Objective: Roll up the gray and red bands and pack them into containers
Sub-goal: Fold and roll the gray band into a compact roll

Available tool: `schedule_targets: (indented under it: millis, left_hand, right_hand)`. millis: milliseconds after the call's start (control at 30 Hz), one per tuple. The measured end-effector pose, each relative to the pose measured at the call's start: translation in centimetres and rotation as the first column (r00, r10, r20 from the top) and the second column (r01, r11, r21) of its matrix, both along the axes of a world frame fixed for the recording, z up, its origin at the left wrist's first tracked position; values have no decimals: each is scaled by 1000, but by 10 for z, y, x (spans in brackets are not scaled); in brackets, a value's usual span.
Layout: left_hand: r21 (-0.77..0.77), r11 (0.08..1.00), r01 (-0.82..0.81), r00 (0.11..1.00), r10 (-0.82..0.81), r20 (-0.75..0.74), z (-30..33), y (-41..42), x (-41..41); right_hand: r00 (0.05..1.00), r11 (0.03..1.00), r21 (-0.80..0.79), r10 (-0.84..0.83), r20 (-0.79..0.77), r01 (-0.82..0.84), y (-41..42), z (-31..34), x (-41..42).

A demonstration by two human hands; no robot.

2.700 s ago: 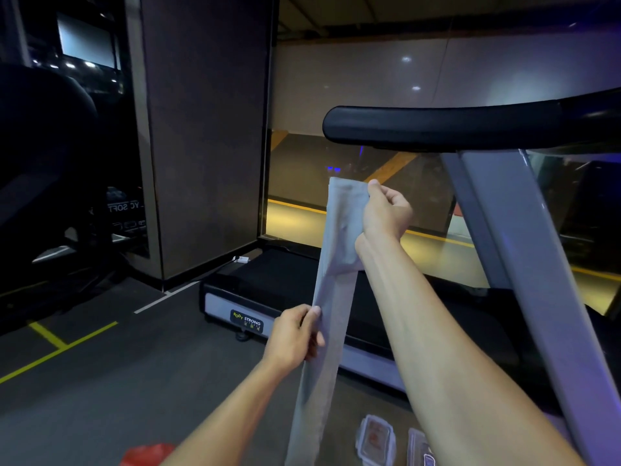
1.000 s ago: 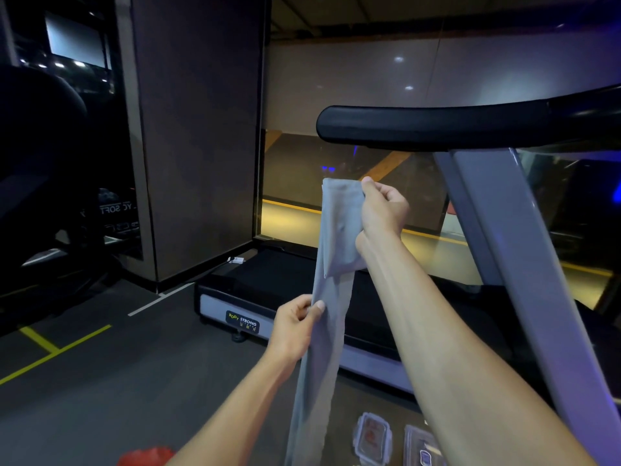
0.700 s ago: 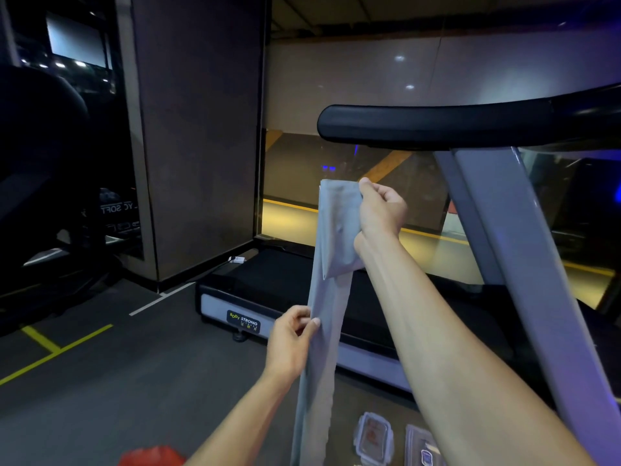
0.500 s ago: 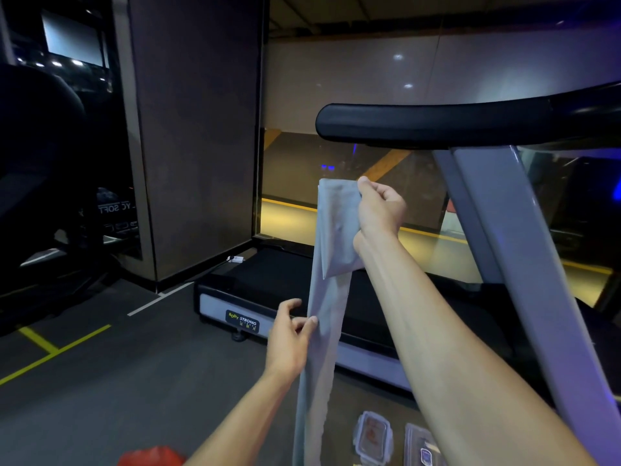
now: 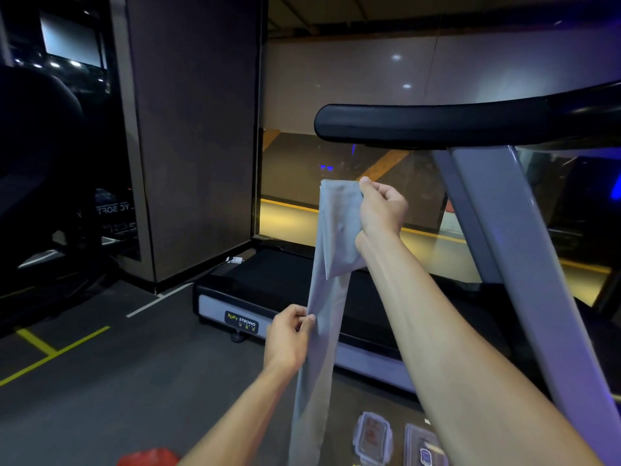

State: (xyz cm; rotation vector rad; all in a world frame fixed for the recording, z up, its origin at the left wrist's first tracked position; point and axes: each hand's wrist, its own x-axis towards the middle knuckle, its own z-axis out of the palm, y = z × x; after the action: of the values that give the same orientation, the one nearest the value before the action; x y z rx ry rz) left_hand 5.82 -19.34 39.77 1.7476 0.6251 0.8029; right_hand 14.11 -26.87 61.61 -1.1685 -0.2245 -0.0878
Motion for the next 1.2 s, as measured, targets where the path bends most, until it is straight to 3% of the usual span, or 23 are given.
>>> schedule_targets:
  millis: [267,500,600,767,967,1200]
  left_hand:
    - [153,984,-90,990,105,-89,7,-3,-13]
    - [183,978,-103,994,105,-1,10,0,-17]
    - [100,993,-59,998,57,22,11,-2,-20]
    - [-128,992,20,982,5,191,12,-7,-19]
    - [-195,974,118,972,-73,224,3,1,-13]
    - [-459,834,306,931,-160,329,6,10,-14]
  right_hand:
    - [1000,1000,-3,-3,9,3,-1,1,-5]
    - [1000,1000,12,-3,9,3,-3,3,-12]
    - [1000,1000,23,1,8,-2,-3,3,-14]
    - [1000,999,54,0,-5,0,-3,4,-18]
    - [1000,998,62,-16,-14,16,-5,3,-20]
    - [1000,996,91,2,-7,-2,-7,2,-25]
